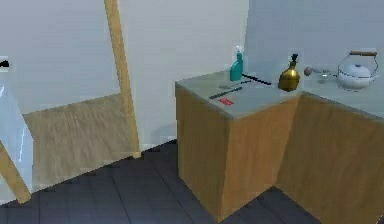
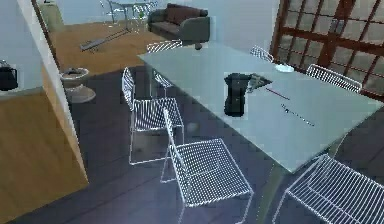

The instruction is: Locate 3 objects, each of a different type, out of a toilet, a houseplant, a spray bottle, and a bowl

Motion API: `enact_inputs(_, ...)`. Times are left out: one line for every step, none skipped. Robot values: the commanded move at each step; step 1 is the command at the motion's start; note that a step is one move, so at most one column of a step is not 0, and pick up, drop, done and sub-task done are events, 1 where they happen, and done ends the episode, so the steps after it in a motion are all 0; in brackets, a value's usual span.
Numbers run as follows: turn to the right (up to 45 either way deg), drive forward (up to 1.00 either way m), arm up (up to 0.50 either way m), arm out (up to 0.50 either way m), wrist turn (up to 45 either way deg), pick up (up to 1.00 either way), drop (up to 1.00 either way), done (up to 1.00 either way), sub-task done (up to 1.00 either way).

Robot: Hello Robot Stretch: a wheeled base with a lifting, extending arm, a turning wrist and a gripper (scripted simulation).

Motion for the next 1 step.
enact_inputs(0.0, 0.7, 0.0, 0.0, 0.0, 0.0, 0.0, 0.0, 0.0)
